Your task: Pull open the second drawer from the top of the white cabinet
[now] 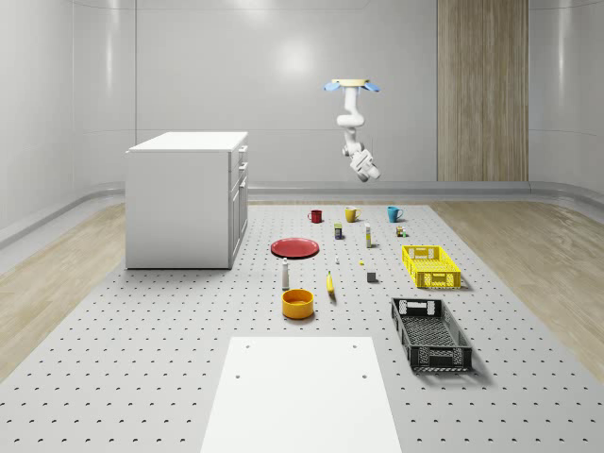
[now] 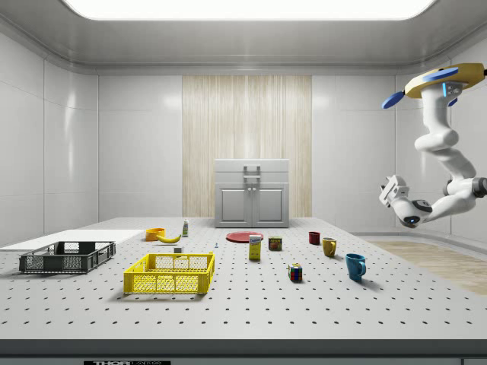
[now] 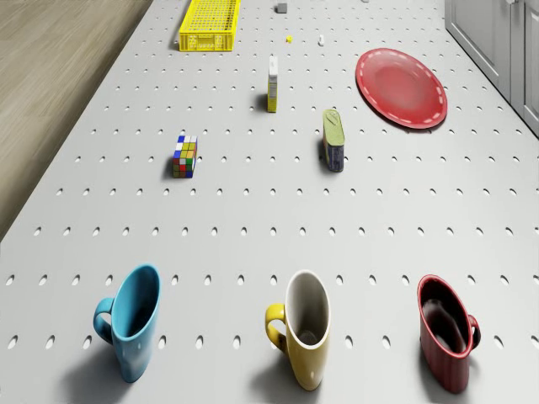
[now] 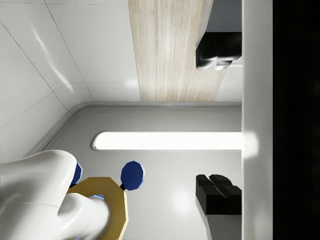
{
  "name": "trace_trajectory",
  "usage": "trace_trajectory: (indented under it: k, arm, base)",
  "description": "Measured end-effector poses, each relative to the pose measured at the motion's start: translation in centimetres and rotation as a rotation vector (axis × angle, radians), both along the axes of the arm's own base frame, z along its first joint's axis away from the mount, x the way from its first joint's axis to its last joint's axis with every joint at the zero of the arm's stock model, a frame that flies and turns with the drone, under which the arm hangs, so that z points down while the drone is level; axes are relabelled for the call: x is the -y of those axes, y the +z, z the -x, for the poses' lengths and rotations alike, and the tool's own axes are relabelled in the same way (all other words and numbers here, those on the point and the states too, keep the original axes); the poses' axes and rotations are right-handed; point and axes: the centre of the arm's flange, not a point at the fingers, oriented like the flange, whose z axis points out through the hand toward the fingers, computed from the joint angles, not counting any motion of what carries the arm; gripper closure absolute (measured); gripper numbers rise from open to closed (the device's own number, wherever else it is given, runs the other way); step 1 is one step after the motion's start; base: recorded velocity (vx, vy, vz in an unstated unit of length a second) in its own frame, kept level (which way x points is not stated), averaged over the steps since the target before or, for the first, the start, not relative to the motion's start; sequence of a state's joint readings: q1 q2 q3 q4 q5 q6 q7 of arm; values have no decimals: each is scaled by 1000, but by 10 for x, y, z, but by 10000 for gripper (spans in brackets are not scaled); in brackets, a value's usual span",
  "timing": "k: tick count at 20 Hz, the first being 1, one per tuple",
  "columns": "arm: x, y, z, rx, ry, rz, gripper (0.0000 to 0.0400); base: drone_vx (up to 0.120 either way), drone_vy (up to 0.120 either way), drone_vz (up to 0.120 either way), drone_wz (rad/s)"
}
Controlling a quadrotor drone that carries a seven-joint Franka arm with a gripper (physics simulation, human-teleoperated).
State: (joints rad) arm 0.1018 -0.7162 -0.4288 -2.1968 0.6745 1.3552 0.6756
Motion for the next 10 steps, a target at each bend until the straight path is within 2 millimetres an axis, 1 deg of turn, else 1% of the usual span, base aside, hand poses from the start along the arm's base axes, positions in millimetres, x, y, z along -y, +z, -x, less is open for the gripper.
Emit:
trace_trajectory:
  k: [2, 4, 7, 9, 10]
  arm:
    - [9, -15, 0, -1, 2, -178, 95]
    - [14, -26, -1, -1, 4, -307, 96]
    - [17, -38, -1, -1, 5, -434, 98]
    - [18, -44, -1, -2, 6, -488, 98]
    - [18, -46, -1, -2, 6, -509, 99]
  base:
    - [120, -120, 120, 0]
    - [120, -120, 120, 0]
    - [120, -120, 120, 0]
    - [120, -120, 120, 0]
    - [120, -120, 80, 0]
